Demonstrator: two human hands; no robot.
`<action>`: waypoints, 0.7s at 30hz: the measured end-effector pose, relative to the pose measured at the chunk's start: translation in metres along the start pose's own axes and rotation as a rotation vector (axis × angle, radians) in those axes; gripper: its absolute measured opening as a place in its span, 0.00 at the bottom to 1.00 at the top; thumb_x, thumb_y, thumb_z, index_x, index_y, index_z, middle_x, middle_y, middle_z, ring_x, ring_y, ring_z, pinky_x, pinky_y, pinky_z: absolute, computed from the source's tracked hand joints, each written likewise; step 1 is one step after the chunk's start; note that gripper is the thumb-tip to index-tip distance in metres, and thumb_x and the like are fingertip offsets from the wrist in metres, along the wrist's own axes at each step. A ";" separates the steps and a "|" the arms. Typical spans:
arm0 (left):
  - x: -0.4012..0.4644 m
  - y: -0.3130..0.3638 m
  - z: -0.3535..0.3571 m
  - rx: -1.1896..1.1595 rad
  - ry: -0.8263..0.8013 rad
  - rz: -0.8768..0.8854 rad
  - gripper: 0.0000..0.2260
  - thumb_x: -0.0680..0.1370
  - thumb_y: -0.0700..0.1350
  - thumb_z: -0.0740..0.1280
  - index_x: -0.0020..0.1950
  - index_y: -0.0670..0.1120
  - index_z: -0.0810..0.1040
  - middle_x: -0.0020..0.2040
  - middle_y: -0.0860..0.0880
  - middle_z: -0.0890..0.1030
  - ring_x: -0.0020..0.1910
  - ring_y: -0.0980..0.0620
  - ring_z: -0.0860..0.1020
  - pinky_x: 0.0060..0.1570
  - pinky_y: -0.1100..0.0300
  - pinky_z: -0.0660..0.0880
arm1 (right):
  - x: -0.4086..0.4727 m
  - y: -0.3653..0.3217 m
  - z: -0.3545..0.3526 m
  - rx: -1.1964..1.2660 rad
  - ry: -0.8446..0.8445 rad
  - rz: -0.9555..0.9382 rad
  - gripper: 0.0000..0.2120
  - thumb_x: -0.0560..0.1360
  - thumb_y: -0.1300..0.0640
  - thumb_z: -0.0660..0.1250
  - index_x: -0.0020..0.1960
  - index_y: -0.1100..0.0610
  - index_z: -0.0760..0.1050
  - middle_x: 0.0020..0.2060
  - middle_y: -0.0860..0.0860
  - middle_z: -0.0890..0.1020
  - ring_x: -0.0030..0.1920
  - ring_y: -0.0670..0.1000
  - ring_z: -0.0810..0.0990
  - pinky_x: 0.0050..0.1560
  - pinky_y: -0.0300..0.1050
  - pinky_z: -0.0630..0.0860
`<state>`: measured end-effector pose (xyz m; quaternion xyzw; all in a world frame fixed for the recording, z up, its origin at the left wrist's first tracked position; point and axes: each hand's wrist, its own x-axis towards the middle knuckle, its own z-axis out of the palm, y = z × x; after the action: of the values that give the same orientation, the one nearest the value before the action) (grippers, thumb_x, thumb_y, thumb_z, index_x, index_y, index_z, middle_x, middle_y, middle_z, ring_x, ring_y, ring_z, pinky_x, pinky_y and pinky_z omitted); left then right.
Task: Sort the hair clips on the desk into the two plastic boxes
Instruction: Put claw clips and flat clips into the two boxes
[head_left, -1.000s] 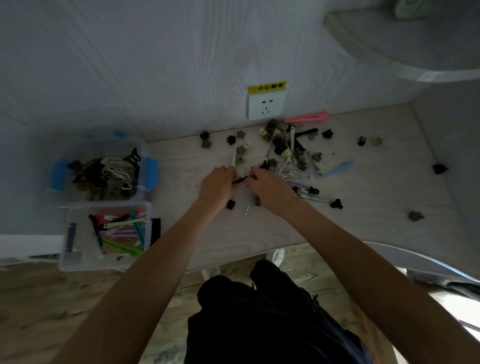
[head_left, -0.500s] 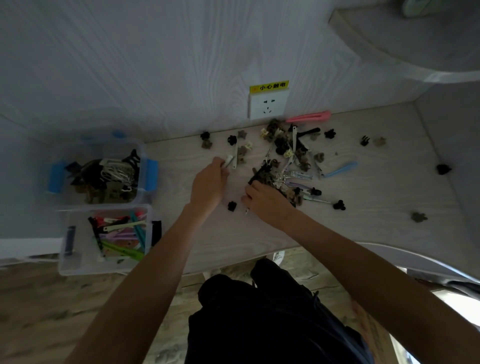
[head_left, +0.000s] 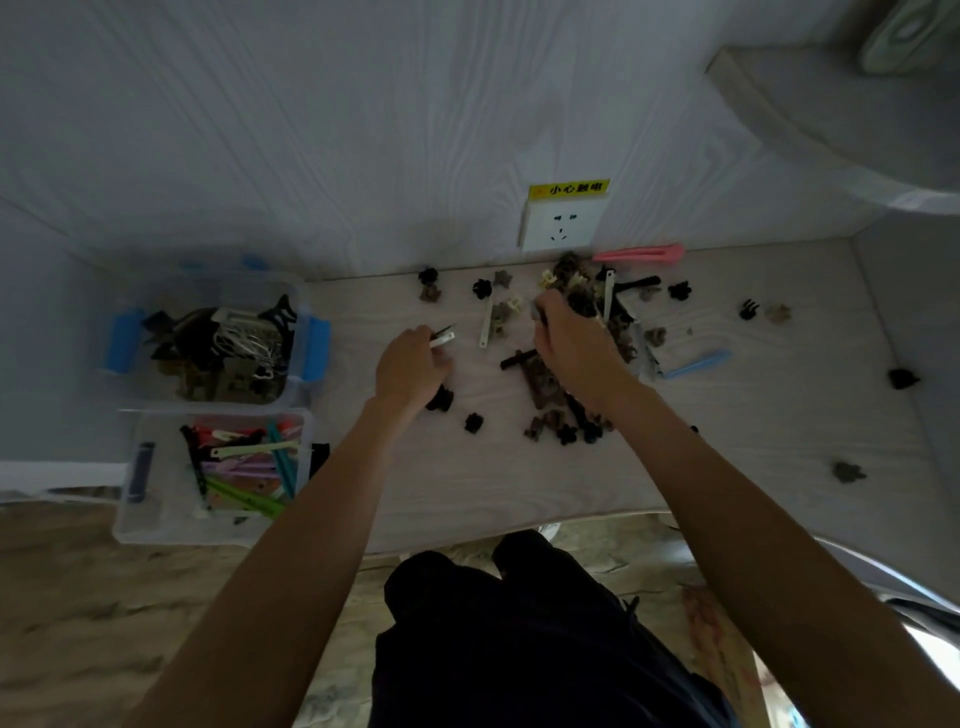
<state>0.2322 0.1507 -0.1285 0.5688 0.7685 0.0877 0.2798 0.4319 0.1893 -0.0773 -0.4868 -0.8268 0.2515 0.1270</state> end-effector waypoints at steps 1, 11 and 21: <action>0.001 0.000 0.000 0.017 0.000 0.016 0.10 0.78 0.45 0.62 0.53 0.38 0.73 0.49 0.41 0.76 0.48 0.43 0.75 0.42 0.59 0.65 | 0.001 0.002 0.003 -0.026 -0.036 -0.009 0.06 0.79 0.62 0.55 0.54 0.63 0.66 0.28 0.48 0.66 0.25 0.45 0.63 0.27 0.42 0.58; 0.008 0.013 -0.017 0.029 0.161 0.132 0.14 0.82 0.48 0.53 0.61 0.40 0.68 0.43 0.40 0.77 0.38 0.48 0.71 0.36 0.56 0.66 | 0.015 0.003 0.027 -0.541 -0.291 -0.038 0.14 0.77 0.55 0.61 0.60 0.60 0.70 0.52 0.56 0.77 0.49 0.57 0.78 0.38 0.44 0.64; 0.026 0.048 -0.006 0.018 0.040 0.142 0.20 0.78 0.58 0.59 0.56 0.41 0.71 0.48 0.42 0.79 0.45 0.43 0.78 0.43 0.52 0.73 | 0.007 0.013 0.024 -0.454 0.068 -0.126 0.08 0.72 0.54 0.65 0.41 0.60 0.74 0.35 0.55 0.77 0.33 0.54 0.77 0.32 0.44 0.72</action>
<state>0.2636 0.1925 -0.1102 0.6224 0.7326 0.1116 0.2521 0.4270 0.1936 -0.1046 -0.4586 -0.8861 0.0341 0.0573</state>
